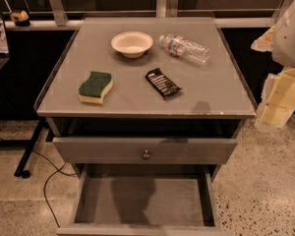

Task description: Place sponge into middle drawer

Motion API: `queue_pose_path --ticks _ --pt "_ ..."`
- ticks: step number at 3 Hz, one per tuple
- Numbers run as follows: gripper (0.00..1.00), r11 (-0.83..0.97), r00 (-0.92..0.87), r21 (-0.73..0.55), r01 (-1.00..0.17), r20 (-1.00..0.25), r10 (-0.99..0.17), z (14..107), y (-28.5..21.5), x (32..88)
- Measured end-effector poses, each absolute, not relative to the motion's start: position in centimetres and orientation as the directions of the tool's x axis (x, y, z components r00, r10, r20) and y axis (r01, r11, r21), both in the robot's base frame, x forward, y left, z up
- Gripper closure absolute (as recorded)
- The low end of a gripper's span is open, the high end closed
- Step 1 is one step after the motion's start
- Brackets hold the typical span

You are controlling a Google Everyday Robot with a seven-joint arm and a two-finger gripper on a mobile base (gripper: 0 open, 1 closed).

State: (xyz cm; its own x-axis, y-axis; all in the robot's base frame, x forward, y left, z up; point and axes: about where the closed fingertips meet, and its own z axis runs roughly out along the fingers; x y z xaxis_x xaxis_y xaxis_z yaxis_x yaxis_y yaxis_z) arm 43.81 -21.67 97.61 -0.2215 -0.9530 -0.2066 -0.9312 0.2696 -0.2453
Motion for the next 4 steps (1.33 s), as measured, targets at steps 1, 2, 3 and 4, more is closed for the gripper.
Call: queue_pose_path --ticks 1,2,3,4 --pt "0.00 0.270 -0.221 -0.245 -0.931 -0.207 -0.953 97.6 -21.7 43.8" --pt "0.00 0.270 -0.207 -0.258 -0.928 -0.245 -0.947 98.0 -21.1 44.0" --pt "0.00 0.321 -0.204 -0.262 -0.910 -0.390 -0.898 99.3 -18.1 45.2" --pt "0.00 0.406 -0.235 -0.192 -0.893 -0.572 -0.786 101.5 -14.2 47.4"
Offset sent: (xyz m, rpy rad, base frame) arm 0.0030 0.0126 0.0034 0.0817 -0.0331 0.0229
